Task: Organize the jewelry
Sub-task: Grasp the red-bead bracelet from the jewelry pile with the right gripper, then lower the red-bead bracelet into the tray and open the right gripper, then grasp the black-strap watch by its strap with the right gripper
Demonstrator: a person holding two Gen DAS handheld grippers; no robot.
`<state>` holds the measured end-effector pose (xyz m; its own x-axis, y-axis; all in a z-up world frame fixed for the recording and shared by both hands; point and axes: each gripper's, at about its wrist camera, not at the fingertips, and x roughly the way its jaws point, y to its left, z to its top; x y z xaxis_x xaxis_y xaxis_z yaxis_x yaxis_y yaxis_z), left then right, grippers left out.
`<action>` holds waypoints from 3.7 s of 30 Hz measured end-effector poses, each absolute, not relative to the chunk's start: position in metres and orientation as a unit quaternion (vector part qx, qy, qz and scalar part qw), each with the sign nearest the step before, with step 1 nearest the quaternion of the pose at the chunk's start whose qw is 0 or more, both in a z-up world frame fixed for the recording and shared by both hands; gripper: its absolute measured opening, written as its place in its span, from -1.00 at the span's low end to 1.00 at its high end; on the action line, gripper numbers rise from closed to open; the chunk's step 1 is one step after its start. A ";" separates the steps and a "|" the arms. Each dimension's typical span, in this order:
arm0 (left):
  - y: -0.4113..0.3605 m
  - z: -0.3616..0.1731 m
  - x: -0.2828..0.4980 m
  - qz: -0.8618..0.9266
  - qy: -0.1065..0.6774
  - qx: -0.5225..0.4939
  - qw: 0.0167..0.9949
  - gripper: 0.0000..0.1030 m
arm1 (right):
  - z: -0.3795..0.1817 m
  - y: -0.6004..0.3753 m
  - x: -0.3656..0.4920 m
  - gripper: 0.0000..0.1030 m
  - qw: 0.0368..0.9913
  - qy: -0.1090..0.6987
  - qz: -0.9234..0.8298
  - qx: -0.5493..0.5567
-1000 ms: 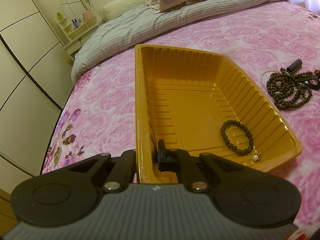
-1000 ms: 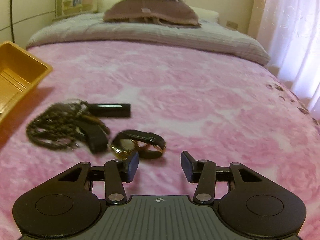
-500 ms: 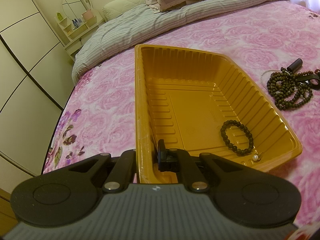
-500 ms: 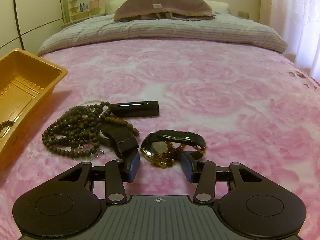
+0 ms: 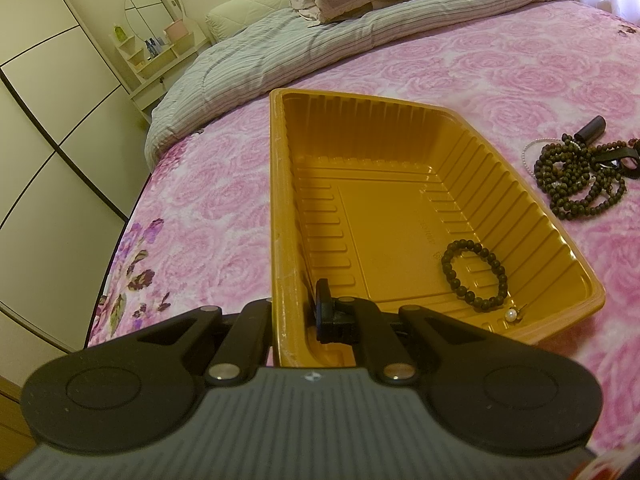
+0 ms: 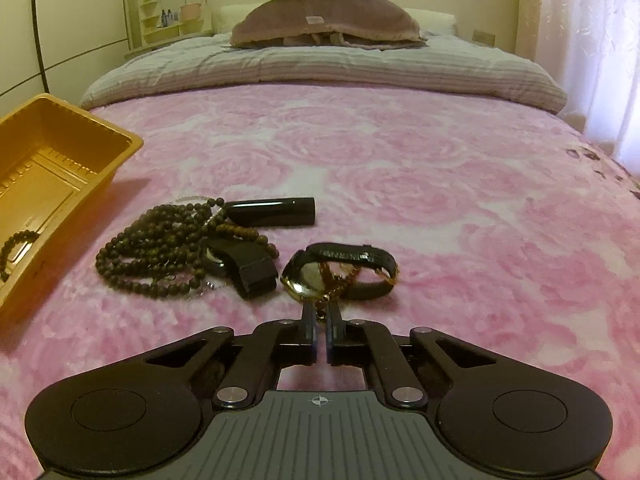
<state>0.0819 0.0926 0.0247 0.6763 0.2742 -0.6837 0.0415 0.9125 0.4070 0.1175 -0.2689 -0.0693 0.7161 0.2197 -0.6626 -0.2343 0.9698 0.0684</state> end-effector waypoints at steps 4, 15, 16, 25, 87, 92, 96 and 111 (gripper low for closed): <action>0.093 0.025 0.082 0.065 0.397 0.199 0.894 -0.92 | -0.064 -0.271 0.104 -0.93 0.929 0.350 0.122 -0.007; 0.093 0.024 0.081 0.065 0.397 0.199 0.894 -0.92 | -0.025 -0.252 0.080 -0.93 0.936 0.311 0.164 -0.016; 0.093 0.024 0.081 0.065 0.397 0.199 0.894 -0.92 | -0.021 -0.248 0.079 -0.93 0.936 0.307 0.172 -0.019; 0.094 0.024 0.081 0.065 0.396 0.198 0.894 -0.92 | 0.018 -0.196 0.077 -0.93 0.924 0.271 0.268 -0.023; 0.094 0.022 0.079 0.061 0.395 0.197 0.895 -0.92 | -0.071 -0.279 0.153 -0.09 0.923 0.356 0.096 -0.112; 0.094 0.022 0.079 0.061 0.395 0.196 0.895 -0.92 | -0.072 -0.279 0.163 -0.51 0.923 0.356 0.099 -0.108; 0.095 0.022 0.079 0.061 0.395 0.196 0.895 -0.92 | -0.069 -0.280 0.155 -0.77 0.924 0.357 0.092 -0.104; 0.098 0.021 0.077 0.061 0.395 0.198 0.895 -0.92 | -0.056 -0.283 0.108 -0.96 0.924 0.362 0.105 -0.061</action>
